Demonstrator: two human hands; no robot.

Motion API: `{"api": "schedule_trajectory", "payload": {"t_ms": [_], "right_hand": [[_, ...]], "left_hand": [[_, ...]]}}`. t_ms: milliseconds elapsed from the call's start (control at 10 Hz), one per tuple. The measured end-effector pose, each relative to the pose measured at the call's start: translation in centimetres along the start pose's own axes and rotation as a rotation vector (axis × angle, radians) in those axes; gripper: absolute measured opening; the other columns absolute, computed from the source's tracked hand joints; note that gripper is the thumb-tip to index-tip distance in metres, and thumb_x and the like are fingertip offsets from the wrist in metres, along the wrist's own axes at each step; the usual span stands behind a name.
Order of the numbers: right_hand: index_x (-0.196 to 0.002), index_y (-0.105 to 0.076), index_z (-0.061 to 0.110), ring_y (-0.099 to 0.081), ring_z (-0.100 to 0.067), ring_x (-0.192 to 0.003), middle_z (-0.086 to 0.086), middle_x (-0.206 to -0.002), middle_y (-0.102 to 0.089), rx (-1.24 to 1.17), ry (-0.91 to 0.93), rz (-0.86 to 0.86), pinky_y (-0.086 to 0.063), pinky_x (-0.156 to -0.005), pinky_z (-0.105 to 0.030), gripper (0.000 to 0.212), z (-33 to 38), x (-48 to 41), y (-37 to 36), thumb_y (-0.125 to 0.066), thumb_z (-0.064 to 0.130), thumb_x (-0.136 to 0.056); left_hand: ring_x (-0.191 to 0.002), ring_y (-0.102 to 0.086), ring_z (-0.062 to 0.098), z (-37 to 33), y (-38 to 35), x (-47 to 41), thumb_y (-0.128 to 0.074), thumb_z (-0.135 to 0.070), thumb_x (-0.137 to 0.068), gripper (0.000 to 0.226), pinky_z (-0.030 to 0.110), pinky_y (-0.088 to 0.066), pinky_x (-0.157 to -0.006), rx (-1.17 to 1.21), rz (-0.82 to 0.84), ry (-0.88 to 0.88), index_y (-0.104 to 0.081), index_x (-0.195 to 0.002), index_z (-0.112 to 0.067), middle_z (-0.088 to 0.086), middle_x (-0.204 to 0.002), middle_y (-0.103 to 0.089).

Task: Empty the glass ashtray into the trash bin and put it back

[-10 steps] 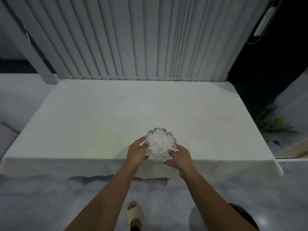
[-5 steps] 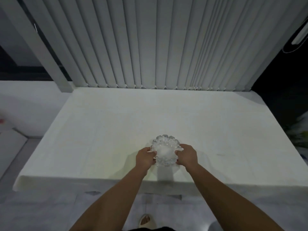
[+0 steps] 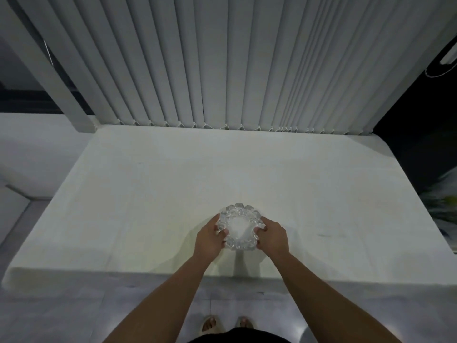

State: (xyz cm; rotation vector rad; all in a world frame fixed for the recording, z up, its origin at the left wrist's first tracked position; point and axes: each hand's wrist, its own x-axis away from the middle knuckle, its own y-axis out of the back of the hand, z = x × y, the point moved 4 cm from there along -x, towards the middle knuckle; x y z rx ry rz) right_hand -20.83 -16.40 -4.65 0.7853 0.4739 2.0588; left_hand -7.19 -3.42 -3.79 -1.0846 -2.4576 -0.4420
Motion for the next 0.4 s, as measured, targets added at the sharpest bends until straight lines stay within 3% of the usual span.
{"api": "schedule_trajectory", "payload": {"t_ms": [100, 200, 300, 400], "right_hand": [[-0.098, -0.069, 0.019, -0.069, -0.036, -0.080, -0.008, -0.079, -0.069, 0.014, -0.014, 0.020, -0.059, -0.076, -0.048, 0.025, -0.1, 0.4, 0.0, -0.051, 0.013, -0.082], [-0.114, -0.065, 0.016, -0.066, -0.034, -0.101, -0.013, -0.107, -0.071, 0.116, -0.041, 0.096, -0.053, -0.088, -0.037, 0.028, 0.1, 0.3, 0.4, -0.050, 0.018, -0.090], [-0.128, -0.052, 0.013, -0.056, -0.035, -0.118, -0.018, -0.130, -0.059, 0.275, -0.013, 0.184, -0.045, -0.099, -0.040, 0.045, 0.6, 0.0, 0.6, -0.044, 0.039, -0.093], [-0.149, -0.025, 0.012, -0.028, -0.037, -0.142, -0.016, -0.157, -0.028, 0.439, 0.018, 0.237, -0.025, -0.115, -0.045, 0.067, 1.8, -0.2, 1.2, -0.037, 0.049, -0.095]], "left_hand": [[-0.101, -0.070, 0.030, 2.9, 0.1, -2.4, -0.064, -0.028, -0.080, 0.051, 0.053, -0.059, -0.084, -0.142, -0.031, -0.036, -0.057, -0.131, -0.028, 0.001, -0.107, -0.072], [-0.113, -0.066, 0.026, 3.6, -0.1, -3.8, -0.053, -0.036, -0.076, 0.055, 0.048, -0.053, -0.097, -0.306, 0.009, -0.057, -0.055, -0.130, -0.031, 0.002, -0.123, -0.069], [-0.131, -0.052, 0.028, -0.4, -0.3, -0.4, -0.049, -0.029, -0.089, 0.059, 0.040, -0.040, -0.111, -0.469, 0.006, -0.064, -0.038, -0.147, -0.019, 0.008, -0.143, -0.054], [-0.144, -0.034, 0.028, -1.5, 0.4, 0.0, -0.045, -0.029, -0.097, 0.067, 0.036, -0.028, -0.116, -0.625, -0.048, -0.025, -0.014, -0.154, -0.010, 0.012, -0.158, -0.031]]}}
